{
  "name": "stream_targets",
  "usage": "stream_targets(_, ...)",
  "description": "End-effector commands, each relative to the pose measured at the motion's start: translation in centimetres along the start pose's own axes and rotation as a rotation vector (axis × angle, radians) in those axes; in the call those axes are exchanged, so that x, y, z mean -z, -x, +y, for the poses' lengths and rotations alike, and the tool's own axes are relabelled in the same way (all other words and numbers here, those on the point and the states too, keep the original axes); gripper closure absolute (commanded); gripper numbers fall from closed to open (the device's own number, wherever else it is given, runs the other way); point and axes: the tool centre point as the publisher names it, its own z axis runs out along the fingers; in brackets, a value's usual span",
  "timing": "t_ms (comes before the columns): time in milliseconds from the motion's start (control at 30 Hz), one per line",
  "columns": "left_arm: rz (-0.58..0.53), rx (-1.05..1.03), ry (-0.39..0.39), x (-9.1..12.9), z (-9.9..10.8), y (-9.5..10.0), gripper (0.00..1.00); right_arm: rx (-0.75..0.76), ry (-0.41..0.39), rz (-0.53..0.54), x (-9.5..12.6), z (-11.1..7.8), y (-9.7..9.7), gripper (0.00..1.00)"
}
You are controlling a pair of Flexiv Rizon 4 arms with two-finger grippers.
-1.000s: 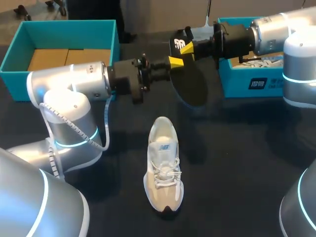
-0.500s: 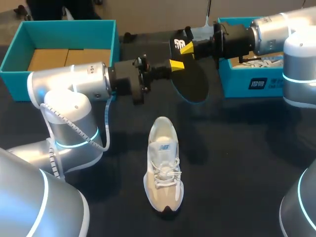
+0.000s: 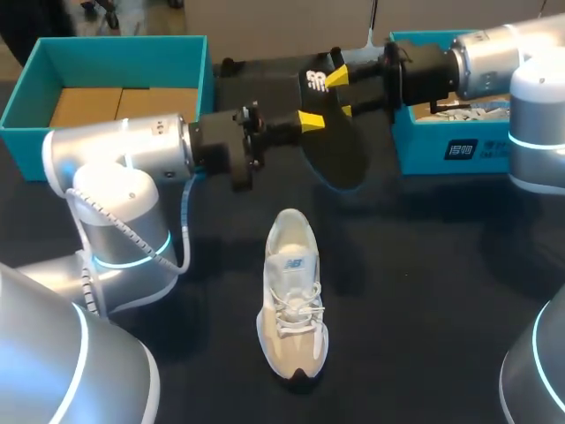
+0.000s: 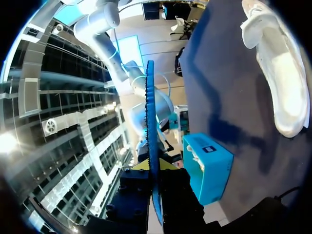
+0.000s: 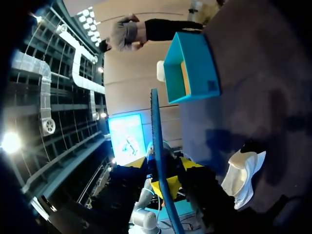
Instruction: Take the shoe out of the shoebox, open the shoe tongue, remove and reinsert the insole, then place the shoe into the shoebox
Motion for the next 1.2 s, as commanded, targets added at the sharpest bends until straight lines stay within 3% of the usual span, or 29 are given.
stream_targets(33,-0.012,0.073,0.003,3.2,-0.9,0.4,1.00,0.006,0.020,0.001,1.2,-0.8,0.0,0.00)
stream_targets(367,0.046,0.414,0.058,6.7,-1.9,1.3,1.00,0.017,0.030,0.004,2.8,-1.5,0.9,0.00)
stream_targets(633,-0.088,0.789,0.086,7.5,-2.2,1.9,1.00,0.052,0.048,0.026,3.6,-1.5,1.0,0.00)
stream_targets(700,-0.120,0.666,0.070,7.9,-2.6,2.3,1.00,0.058,0.060,0.037,3.8,-1.5,1.1,0.00)
stream_targets(1167,-0.120,0.666,0.070,7.9,-2.6,2.3,1.00,0.069,0.070,0.057,4.0,-1.5,1.0,0.00)
stream_targets(1200,-0.099,0.769,0.074,7.8,-2.6,2.8,1.00,0.069,0.070,0.057,4.0,-1.5,1.0,0.00)
